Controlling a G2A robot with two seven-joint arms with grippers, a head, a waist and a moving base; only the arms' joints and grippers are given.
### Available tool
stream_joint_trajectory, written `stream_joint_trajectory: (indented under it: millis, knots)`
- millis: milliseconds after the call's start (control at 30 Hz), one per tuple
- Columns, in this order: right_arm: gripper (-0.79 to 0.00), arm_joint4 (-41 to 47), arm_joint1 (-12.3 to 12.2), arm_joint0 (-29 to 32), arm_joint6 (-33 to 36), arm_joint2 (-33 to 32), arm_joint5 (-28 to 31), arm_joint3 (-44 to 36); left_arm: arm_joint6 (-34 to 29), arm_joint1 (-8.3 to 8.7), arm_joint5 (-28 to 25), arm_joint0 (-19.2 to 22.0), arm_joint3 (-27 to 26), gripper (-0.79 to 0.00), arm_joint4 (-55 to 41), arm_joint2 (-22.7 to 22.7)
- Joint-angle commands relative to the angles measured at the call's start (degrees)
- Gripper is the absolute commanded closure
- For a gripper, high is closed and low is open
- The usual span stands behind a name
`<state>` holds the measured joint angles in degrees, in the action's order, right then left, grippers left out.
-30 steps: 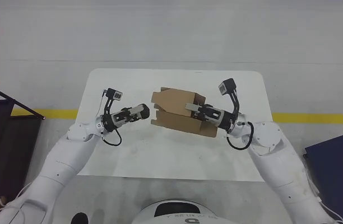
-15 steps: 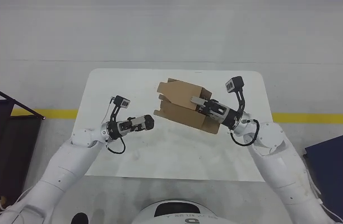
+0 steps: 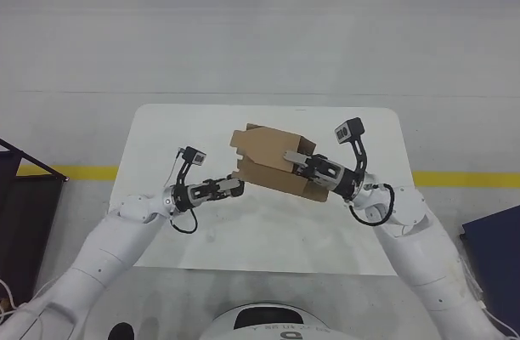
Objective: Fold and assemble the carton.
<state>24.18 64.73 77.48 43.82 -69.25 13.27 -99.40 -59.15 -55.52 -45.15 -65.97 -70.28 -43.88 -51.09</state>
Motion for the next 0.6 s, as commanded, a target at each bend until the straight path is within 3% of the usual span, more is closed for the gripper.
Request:
stream_joint_trajectory:
  millis: [0, 367, 567]
  knots:
    - [0.0, -0.7, 0.0, -0.1, -0.1, 0.4, 0.0, 0.0, 0.5, -0.16, -0.4, 0.3, 0.3, -0.194, -0.1, 0.3]
    - [0.0, -3.1, 0.2, -0.3, 0.0, 1.8, -0.8, 0.5, 2.1, -0.2, -2.1, 0.4, -1.4, -0.022, -3.5, -0.5]
    - [0.0, -5.4, 0.2, -0.2, -1.1, 2.5, -1.1, 0.5, 2.5, -0.09, -2.5, 0.0, -1.8, -0.003, -3.2, -0.7]
